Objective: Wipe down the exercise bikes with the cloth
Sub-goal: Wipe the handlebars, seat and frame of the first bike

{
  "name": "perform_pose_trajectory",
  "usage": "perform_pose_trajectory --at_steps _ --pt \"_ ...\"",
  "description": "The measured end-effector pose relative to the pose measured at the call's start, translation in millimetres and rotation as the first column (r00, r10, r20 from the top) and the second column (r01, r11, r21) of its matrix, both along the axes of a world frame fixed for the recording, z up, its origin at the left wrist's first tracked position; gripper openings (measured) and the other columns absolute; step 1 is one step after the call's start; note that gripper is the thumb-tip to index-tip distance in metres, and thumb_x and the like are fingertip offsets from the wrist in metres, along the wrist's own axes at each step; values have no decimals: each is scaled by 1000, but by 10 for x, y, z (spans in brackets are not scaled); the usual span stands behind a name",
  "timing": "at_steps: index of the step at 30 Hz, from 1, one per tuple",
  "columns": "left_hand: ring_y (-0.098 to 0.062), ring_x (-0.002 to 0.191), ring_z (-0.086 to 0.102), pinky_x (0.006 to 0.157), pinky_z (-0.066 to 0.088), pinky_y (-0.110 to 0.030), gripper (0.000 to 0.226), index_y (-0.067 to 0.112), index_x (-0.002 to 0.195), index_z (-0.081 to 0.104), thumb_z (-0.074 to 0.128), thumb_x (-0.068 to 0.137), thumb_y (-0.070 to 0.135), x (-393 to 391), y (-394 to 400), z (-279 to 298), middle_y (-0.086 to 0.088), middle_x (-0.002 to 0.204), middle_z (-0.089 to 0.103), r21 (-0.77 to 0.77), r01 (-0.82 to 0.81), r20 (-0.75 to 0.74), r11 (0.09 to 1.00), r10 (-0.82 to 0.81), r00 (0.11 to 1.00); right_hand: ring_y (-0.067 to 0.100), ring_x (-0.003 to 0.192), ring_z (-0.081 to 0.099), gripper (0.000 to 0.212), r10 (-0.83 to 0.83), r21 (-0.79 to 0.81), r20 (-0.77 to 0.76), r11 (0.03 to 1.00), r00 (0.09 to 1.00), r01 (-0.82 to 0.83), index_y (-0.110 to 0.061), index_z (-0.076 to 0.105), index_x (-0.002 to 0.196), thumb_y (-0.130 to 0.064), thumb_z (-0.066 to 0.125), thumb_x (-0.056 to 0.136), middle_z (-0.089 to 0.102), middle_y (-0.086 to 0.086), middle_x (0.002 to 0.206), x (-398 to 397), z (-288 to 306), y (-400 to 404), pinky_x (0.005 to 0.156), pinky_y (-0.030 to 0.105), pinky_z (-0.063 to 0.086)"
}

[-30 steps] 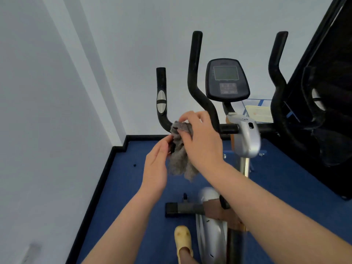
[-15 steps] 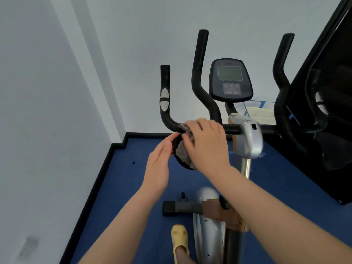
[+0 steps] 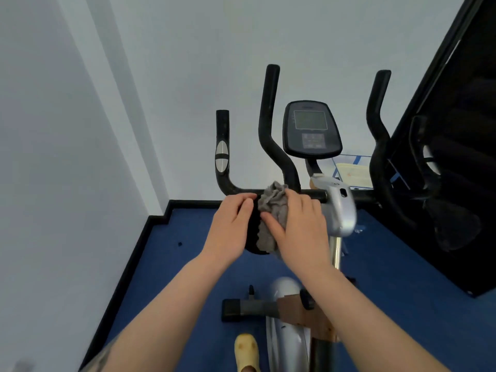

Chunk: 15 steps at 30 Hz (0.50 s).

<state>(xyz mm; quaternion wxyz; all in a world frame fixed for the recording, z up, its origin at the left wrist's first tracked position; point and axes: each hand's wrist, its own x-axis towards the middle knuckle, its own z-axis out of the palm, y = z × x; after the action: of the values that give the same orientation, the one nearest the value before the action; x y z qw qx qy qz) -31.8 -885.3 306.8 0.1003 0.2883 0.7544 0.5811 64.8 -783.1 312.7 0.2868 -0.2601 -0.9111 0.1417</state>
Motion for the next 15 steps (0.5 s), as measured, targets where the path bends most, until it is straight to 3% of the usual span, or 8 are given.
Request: perform_pose_trajectory --at_steps 3,6,10,13,15 --pt "-5 106 57 90 42 -17 28 18 115 67 42 104 25 -42 107 58 6 113 65 -51 36 -41 998 -38 998 21 106 44 46 21 -162 78 987 997 -8 -16 49 123 -51 53 92 53 2 113 -194 110 107 80 29 32" --pt "-9 97 59 87 46 -27 31 16 102 70 40 104 26 -85 170 66 3 101 68 -79 30 -98 996 -38 994 19 100 50 38 -12 -304 -32 953 999 2 -21 51 110 -52 55 90 54 -4 101 -62 31 53 78 32 42" --pt "-6 90 59 80 45 -27 27 25 93 68 44 102 31 -164 221 68 10 92 66 -159 33 -177 987 -61 982 20 98 55 27 20 -459 -72 887 997 -51 -23 50 103 -46 56 91 58 -2 100 58 0 43 82 41 50" --pt "-10 87 60 76 46 -29 28 27 85 67 45 102 32 -195 252 71 10 86 66 -192 22 -190 981 -59 980 15 102 58 27 -11 -713 -175 691 985 -119 -22 53 110 -35 64 89 61 -1 111 30 186 227 90 38 49" --pt "1 87 60 73 44 -16 29 32 86 69 45 101 32 -185 239 43 18 85 68 -152 -27 -182 988 -1 983 12 104 59 33 -110 -771 -310 610 944 -182 -24 53 117 -20 66 87 60 -3 116 103 268 381 91 36 50"
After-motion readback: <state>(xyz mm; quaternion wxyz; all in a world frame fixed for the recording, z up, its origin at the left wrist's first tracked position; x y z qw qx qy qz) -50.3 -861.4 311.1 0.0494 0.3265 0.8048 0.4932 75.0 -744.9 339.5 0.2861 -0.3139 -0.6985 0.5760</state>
